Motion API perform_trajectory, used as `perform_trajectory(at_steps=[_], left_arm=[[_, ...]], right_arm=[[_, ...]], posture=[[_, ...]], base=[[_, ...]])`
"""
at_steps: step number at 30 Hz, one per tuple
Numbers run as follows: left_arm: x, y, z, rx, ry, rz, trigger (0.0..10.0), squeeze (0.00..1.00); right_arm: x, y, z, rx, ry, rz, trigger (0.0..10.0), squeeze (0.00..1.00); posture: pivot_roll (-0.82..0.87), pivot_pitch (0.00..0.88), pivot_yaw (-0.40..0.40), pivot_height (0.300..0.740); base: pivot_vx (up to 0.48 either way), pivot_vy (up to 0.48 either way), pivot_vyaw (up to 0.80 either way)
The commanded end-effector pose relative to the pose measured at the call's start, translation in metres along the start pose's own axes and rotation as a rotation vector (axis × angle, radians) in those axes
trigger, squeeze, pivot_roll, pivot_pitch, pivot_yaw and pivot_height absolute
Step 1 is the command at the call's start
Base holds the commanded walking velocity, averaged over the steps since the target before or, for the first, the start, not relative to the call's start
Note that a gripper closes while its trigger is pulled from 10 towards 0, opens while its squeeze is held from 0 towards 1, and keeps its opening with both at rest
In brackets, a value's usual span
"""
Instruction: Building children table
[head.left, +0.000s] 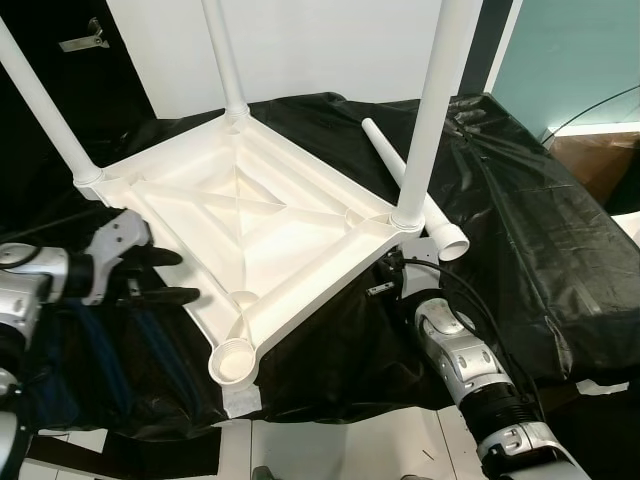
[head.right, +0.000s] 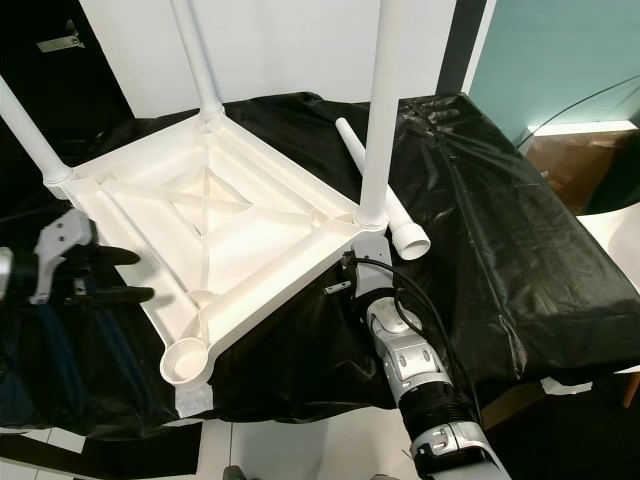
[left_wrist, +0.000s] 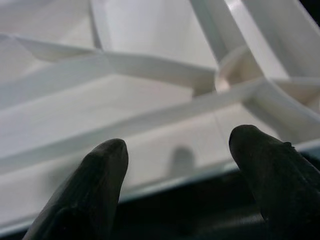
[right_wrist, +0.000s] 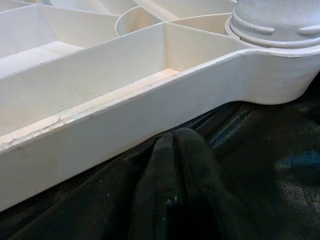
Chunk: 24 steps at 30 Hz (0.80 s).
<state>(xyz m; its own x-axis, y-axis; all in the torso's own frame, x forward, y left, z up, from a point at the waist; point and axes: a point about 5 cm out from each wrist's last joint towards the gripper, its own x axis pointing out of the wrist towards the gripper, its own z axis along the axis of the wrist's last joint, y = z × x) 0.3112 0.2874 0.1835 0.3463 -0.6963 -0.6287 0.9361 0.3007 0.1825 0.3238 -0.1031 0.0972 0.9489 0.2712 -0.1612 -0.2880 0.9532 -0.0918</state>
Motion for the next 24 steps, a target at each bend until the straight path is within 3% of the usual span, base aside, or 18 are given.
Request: perform_trajectory(at_steps=[1,10,15,24], left_arm=[[-0.002,-0.014,-0.006,0.007,0.048,-0.230,10.0,0.02],[-0.006,-0.012,-0.010,0.047,0.154,-0.265,10.0,0.05],[0.006,-0.012,-0.015,0.135,0.265,-0.301,10.0,0.04],[0.023,-0.012,-0.010,0.209,0.256,-0.304,10.0,0.03]], right_arm=[[-0.004,0.007,-0.017,0.017,0.079,0.023,10.0,0.00],[-0.004,0.005,-0.018,0.020,0.087,0.018,10.0,0.00],[-0.004,0.008,-0.017,0.026,0.087,0.025,10.0,0.00],[-0.004,0.007,-0.017,0.028,0.089,0.022,10.0,0.00]], posture=[[-0.09,0.024,0.052,0.740],[-0.09,0.023,0.046,0.740],[-0.10,0.020,0.045,0.740],[-0.10,0.019,0.045,0.740]], base=[[0.000,0.000,0.00],[0.000,0.000,0.00],[0.000,0.000,0.00],[0.000,0.000,0.00]])
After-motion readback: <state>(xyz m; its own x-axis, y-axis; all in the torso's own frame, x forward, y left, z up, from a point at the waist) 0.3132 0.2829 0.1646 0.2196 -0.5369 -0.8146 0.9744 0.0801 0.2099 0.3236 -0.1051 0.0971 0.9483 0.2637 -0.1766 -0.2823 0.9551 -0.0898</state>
